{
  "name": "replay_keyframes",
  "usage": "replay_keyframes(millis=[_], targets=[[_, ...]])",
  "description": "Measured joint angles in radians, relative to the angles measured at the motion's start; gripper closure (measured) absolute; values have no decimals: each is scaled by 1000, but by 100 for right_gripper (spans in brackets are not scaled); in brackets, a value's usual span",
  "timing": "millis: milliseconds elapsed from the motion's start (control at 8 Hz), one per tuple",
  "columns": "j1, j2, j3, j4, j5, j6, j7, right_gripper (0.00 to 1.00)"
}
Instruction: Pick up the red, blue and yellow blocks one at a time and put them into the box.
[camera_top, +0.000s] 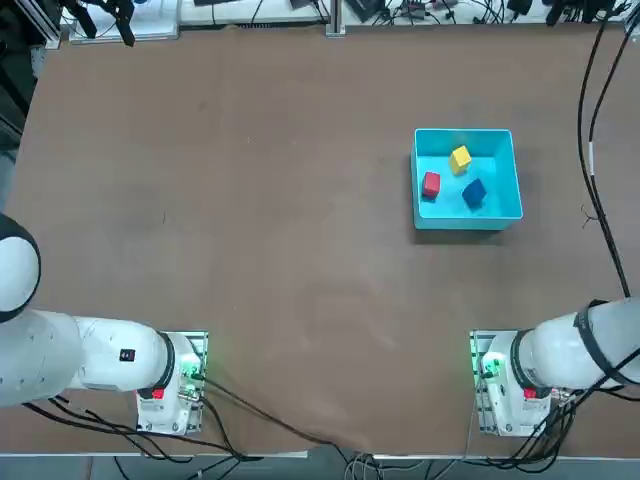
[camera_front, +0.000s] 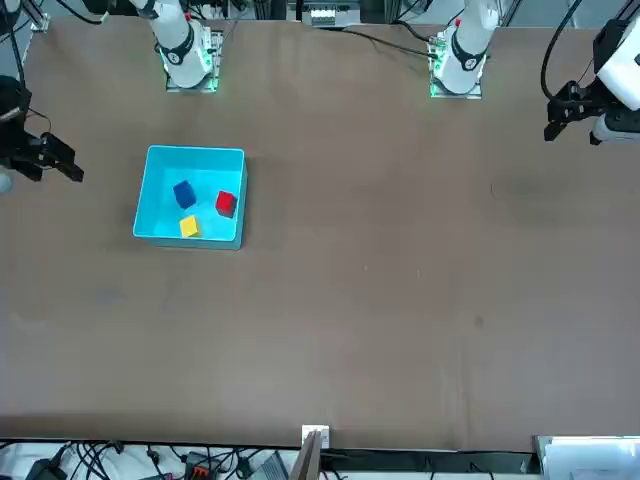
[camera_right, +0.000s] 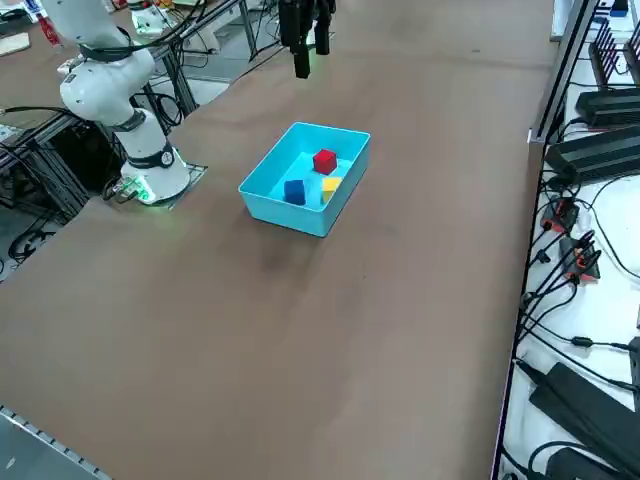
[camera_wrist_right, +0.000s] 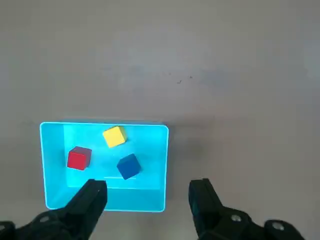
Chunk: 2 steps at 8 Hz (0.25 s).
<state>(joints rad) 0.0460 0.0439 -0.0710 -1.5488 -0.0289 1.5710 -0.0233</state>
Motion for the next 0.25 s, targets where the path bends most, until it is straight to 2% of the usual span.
replay_keyframes(millis=[250], targets=[[-17, -15, 8, -13, 0, 1, 0, 0]])
